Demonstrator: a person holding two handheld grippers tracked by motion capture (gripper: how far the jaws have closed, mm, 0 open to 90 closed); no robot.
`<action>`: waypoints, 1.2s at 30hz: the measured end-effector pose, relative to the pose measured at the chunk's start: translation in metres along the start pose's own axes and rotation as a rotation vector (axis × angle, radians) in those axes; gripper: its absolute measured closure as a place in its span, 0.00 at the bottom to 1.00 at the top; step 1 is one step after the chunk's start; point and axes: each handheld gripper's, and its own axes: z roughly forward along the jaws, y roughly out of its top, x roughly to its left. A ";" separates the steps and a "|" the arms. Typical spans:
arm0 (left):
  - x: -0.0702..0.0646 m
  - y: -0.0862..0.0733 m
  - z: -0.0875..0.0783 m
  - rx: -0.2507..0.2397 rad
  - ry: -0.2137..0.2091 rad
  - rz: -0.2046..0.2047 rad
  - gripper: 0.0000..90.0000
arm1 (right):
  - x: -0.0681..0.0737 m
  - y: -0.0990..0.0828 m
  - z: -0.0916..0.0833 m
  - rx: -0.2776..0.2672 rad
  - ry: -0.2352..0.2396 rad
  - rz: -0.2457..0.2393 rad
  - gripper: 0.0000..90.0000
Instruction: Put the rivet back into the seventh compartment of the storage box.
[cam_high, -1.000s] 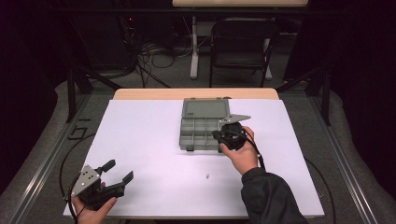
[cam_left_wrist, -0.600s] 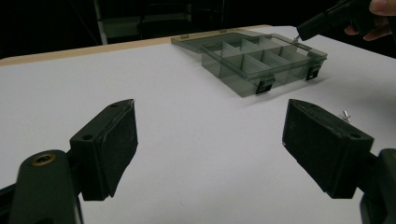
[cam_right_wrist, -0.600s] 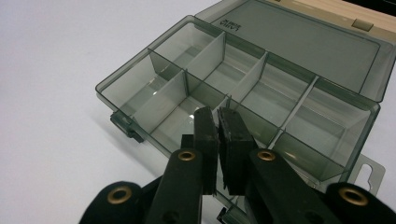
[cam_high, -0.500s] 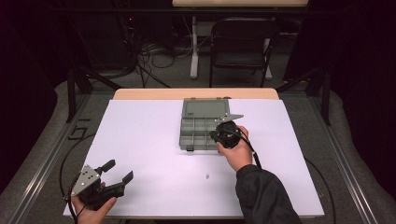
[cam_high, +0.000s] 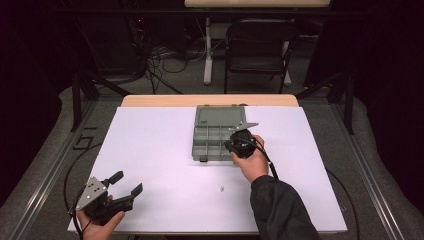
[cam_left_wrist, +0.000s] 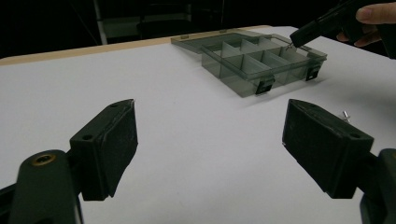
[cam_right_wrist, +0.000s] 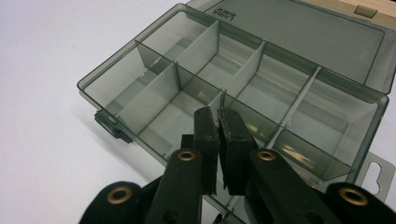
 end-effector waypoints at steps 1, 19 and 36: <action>0.000 0.000 0.000 0.000 0.000 0.000 0.20 | 0.000 0.000 0.000 0.004 -0.004 -0.001 0.97; 0.000 0.000 0.000 -0.001 -0.001 -0.004 0.20 | -0.001 0.000 -0.002 -0.003 -0.016 -0.015 0.90; 0.000 0.000 -0.001 -0.004 0.003 -0.002 0.20 | 0.010 -0.001 -0.020 -0.056 -0.029 -0.081 0.51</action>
